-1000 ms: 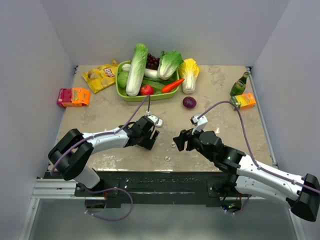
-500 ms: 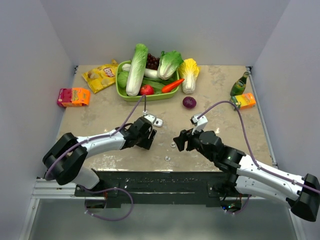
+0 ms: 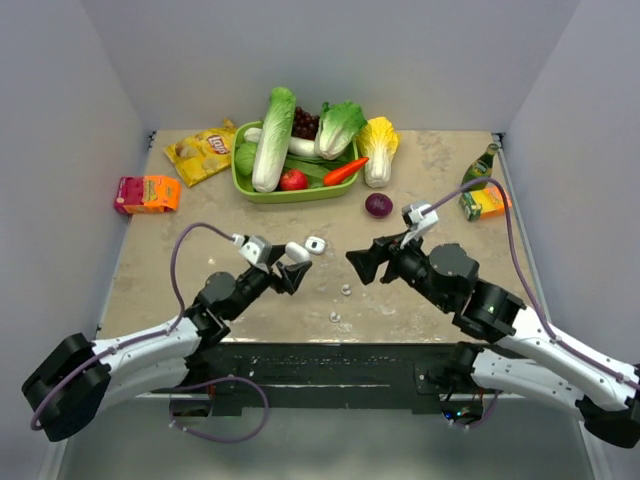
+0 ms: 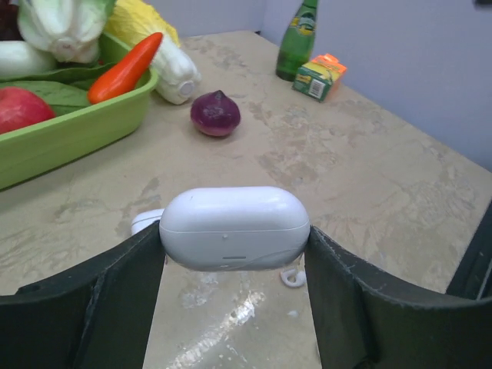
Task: Insert the wireless bluetooth earbuds into the charging case
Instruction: Pick up the charging case at the center of the board, then open the charging case, then adjust the charging case.
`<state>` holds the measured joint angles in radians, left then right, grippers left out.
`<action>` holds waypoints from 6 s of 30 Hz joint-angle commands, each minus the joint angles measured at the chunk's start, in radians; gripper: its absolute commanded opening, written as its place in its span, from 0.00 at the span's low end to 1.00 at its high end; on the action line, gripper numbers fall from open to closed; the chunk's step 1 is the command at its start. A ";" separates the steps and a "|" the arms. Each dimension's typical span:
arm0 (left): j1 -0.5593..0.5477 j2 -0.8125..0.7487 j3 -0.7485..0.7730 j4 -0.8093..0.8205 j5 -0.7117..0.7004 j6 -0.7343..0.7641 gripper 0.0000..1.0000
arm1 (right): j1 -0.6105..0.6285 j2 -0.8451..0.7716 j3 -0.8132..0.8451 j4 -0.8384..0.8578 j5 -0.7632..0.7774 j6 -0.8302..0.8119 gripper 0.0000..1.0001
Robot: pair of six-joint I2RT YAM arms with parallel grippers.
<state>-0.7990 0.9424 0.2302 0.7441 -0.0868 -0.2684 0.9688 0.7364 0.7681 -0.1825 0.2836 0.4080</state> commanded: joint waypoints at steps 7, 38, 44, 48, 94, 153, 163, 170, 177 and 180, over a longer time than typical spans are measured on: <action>-0.052 0.099 -0.091 0.649 0.257 0.227 0.00 | 0.002 0.144 0.183 -0.121 -0.179 -0.043 0.83; -0.223 0.079 -0.045 0.425 0.140 0.426 0.00 | 0.007 0.317 0.185 -0.107 -0.187 -0.044 0.93; -0.227 0.076 -0.054 0.431 0.131 0.428 0.00 | 0.005 0.314 0.177 -0.117 -0.144 -0.038 0.93; -0.229 0.072 -0.061 0.432 0.119 0.432 0.00 | 0.005 0.311 0.172 -0.123 -0.124 -0.032 0.93; -0.247 0.024 -0.072 0.439 0.108 0.431 0.00 | -0.004 0.297 0.152 -0.031 -0.127 0.012 0.85; -0.266 -0.007 -0.089 0.442 0.090 0.448 0.00 | -0.094 0.268 0.057 0.135 -0.393 0.109 0.19; -0.266 0.038 -0.057 0.390 0.032 0.406 0.00 | -0.096 0.256 0.140 0.022 -0.310 0.009 0.00; -0.266 0.081 -0.032 0.362 -0.046 0.361 0.36 | -0.093 0.242 0.212 -0.031 -0.287 -0.092 0.00; -0.266 0.098 -0.031 0.350 -0.140 0.327 0.82 | -0.093 0.247 0.315 -0.119 -0.308 -0.250 0.00; -0.264 0.107 -0.023 0.344 -0.149 0.313 1.00 | -0.090 0.247 0.350 -0.146 -0.294 -0.276 0.00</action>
<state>-1.0660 1.0378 0.2073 1.0786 -0.1555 0.0887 0.8787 1.0111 1.0397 -0.3008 -0.0353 0.2409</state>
